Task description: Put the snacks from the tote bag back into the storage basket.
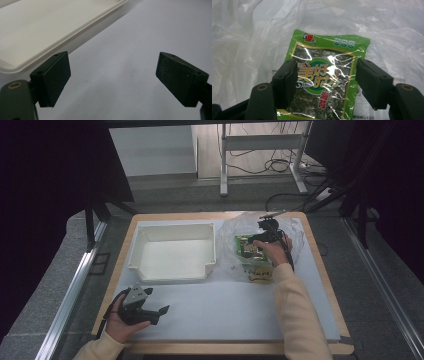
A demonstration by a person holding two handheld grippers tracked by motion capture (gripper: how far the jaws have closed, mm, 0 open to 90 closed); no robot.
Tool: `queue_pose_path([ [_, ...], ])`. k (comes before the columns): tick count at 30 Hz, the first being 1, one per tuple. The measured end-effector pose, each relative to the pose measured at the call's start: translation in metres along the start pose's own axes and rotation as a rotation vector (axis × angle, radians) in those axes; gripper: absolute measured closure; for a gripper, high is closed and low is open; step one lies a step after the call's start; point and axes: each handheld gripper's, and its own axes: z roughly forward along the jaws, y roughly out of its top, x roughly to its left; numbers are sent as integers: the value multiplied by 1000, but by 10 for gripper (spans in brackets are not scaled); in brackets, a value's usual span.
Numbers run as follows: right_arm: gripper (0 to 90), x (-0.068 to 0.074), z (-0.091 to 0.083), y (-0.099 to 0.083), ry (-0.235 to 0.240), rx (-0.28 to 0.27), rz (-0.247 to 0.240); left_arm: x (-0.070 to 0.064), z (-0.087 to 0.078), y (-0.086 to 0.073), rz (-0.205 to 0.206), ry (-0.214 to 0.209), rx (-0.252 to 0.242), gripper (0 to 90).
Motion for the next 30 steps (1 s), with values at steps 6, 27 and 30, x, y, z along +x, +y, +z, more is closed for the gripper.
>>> queue_pose_path([
  [6,353,0,1,1,-16,2,-1,0,0,0,3,-3,5,127],
  [27,457,-23,14,-2,-70,54,19,0,0,0,4,-3,8,125],
  [30,479,-23,16,-2,-62,68,24,0,0,0,2,-1,6,125],
])
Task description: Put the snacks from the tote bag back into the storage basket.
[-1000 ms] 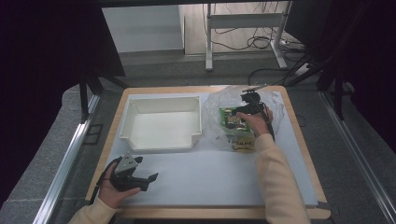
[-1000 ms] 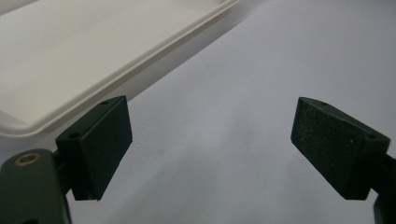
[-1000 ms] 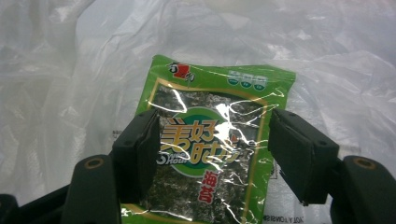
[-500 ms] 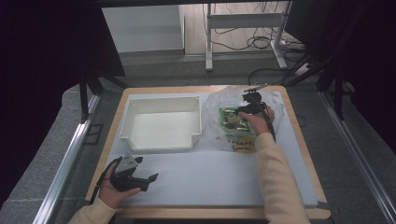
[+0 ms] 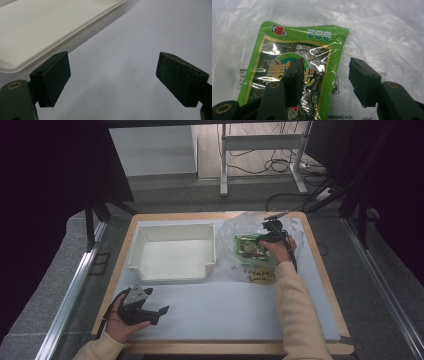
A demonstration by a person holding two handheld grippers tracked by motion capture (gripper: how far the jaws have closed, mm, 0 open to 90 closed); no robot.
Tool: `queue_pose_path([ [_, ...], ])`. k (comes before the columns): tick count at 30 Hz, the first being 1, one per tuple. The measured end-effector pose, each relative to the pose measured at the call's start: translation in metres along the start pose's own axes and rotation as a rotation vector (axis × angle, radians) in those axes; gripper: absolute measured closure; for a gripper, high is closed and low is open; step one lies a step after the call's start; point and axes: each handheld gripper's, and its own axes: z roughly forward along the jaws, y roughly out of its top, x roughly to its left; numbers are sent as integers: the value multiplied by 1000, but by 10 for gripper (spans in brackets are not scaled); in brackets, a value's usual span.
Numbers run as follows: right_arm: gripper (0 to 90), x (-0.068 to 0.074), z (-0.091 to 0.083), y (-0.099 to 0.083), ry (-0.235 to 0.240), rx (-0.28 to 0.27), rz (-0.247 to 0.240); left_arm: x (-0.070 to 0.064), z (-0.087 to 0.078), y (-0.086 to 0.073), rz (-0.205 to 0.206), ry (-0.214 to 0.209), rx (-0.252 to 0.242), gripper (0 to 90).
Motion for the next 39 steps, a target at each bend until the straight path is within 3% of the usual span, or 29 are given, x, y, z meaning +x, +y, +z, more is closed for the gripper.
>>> queue_pose_path([
  [18,592,-3,12,-4,-1,69,20,0,0,0,-1,-1,-2,125],
  [22,658,0,13,-3,-2,82,23,0,0,0,-1,0,-2,125],
  [39,834,18,14,-1,-100,120,26,0,-1,0,0,-1,-5,126],
])
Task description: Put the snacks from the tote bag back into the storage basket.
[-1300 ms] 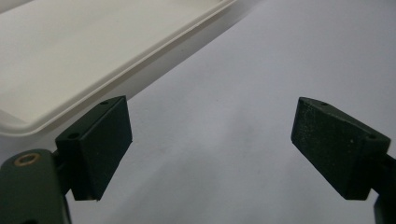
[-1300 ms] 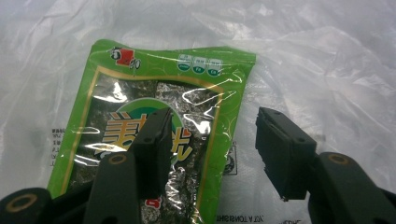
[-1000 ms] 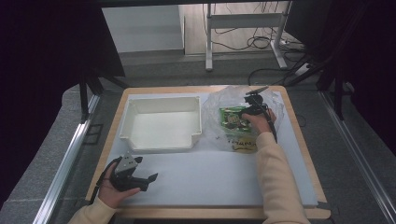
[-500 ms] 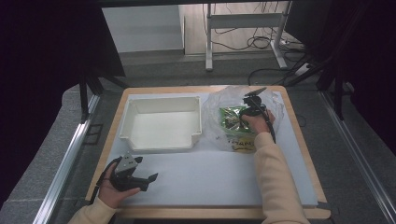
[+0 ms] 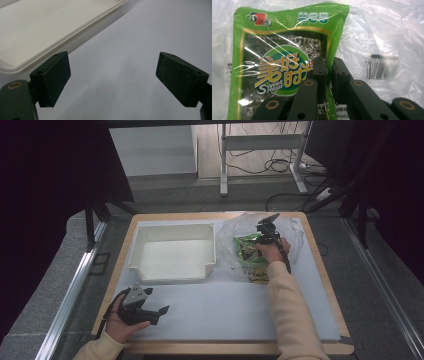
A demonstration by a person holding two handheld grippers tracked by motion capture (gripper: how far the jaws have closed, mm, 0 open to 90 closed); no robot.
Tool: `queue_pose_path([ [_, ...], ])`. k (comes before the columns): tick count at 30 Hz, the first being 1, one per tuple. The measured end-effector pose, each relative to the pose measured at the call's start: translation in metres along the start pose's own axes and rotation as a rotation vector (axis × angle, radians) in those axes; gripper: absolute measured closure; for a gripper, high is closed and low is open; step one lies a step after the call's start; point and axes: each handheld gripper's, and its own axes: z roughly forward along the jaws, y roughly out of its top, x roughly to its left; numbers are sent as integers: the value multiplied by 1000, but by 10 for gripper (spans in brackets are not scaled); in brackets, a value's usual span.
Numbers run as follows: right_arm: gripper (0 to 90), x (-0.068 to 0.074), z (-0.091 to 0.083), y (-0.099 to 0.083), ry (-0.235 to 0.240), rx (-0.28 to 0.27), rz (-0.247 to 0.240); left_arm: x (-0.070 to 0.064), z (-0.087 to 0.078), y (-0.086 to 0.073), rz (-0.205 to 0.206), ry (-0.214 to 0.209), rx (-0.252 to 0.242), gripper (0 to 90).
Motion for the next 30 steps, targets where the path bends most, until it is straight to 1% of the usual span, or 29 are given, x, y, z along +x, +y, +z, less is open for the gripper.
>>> queue_pose_path([
  [5,862,3,-1,0,-22,-7,2,0,0,0,0,0,-1,126],
  [7,869,3,-2,0,-20,-9,5,0,0,0,-1,1,-1,126],
  [11,884,1,-4,-1,9,-17,32,1,0,0,-1,2,-1,125],
  [15,889,-1,-6,-1,30,-20,36,1,0,0,0,2,0,125],
  [17,891,-2,-8,-2,49,-32,42,1,-1,0,0,3,0,125],
  [24,895,-7,-21,-3,83,-63,51,1,-1,0,0,3,0,125],
  [26,895,-8,-25,-3,94,-79,55,1,-1,0,0,3,0,126],
  [30,896,-11,-32,-5,112,-91,58,1,-1,0,0,4,1,125],
])
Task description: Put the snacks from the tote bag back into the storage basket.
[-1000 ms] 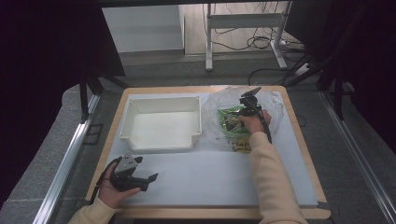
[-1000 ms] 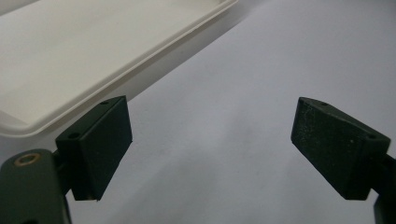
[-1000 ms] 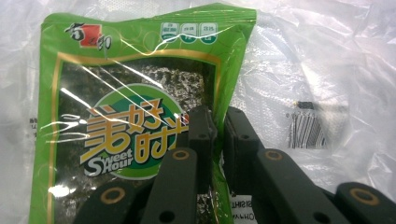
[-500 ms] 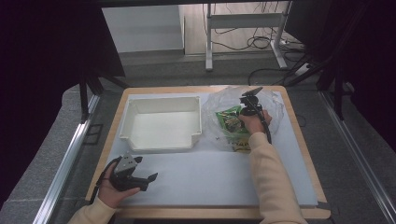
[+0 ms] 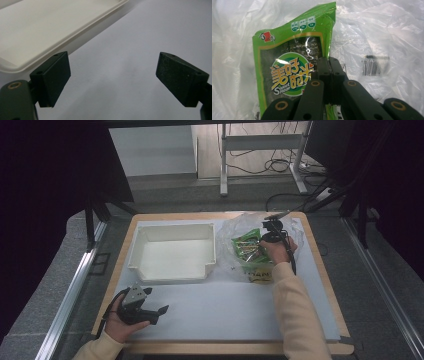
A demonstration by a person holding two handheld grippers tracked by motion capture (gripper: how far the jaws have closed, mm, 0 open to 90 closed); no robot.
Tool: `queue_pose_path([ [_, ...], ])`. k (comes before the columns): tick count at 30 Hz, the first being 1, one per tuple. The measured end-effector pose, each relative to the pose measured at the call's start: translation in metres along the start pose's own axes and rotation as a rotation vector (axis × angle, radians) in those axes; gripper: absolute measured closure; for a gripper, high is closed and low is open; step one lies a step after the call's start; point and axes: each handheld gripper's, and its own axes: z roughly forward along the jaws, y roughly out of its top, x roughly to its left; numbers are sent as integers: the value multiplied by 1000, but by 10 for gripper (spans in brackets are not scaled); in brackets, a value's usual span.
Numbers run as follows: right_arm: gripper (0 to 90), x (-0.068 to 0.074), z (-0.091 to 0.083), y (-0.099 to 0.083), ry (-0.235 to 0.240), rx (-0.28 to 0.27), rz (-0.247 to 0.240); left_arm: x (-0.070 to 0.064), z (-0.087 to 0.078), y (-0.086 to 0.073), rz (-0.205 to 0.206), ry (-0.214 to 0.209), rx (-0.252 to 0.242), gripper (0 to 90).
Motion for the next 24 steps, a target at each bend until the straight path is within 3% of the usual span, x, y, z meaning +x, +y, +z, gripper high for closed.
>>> queue_pose_path([
  [24,899,-14,-27,-2,62,-85,30,0,0,0,2,1,5,124],
])
